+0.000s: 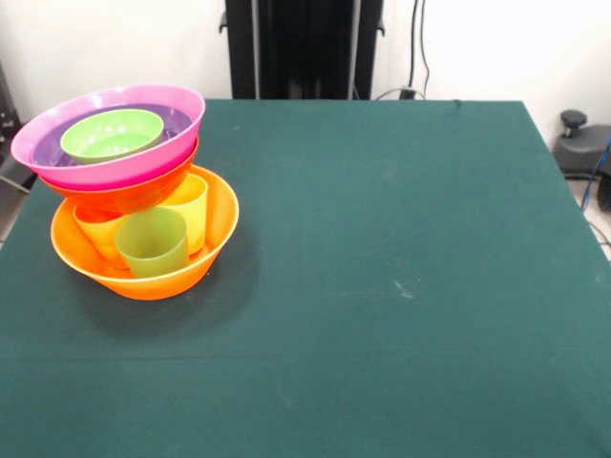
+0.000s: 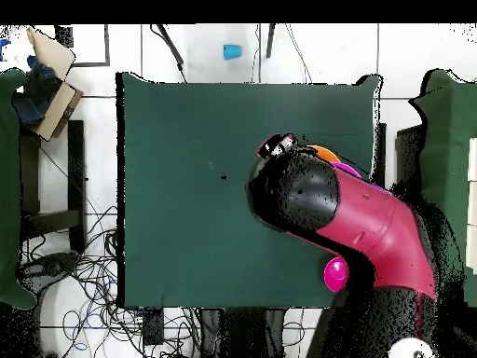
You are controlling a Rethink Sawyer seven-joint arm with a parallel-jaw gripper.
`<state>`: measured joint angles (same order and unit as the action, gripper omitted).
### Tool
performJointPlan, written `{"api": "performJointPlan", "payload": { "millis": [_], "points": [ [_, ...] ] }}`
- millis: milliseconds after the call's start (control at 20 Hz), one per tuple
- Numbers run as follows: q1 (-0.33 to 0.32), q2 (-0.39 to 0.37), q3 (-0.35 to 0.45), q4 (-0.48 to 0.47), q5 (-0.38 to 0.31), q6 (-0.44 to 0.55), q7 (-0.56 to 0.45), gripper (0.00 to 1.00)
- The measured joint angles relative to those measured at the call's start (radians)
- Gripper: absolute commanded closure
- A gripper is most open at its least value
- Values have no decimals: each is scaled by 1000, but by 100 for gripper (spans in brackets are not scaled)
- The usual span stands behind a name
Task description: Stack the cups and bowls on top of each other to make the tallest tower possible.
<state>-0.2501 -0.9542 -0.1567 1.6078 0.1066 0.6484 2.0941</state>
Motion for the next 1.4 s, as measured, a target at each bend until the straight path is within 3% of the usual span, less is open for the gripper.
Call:
{"api": "performJointPlan", "payload": {
  "millis": [250, 700, 950, 1400],
  "points": [
    [39, 19, 6, 1, 1, -45, 0, 0],
    [116, 109, 6, 2, 12, -242, 10, 0],
    [182, 189, -7, 1, 58, -347, 46, 0],
    [244, 283, -9, 1, 115, -425, 113, 0]
  ]
}}
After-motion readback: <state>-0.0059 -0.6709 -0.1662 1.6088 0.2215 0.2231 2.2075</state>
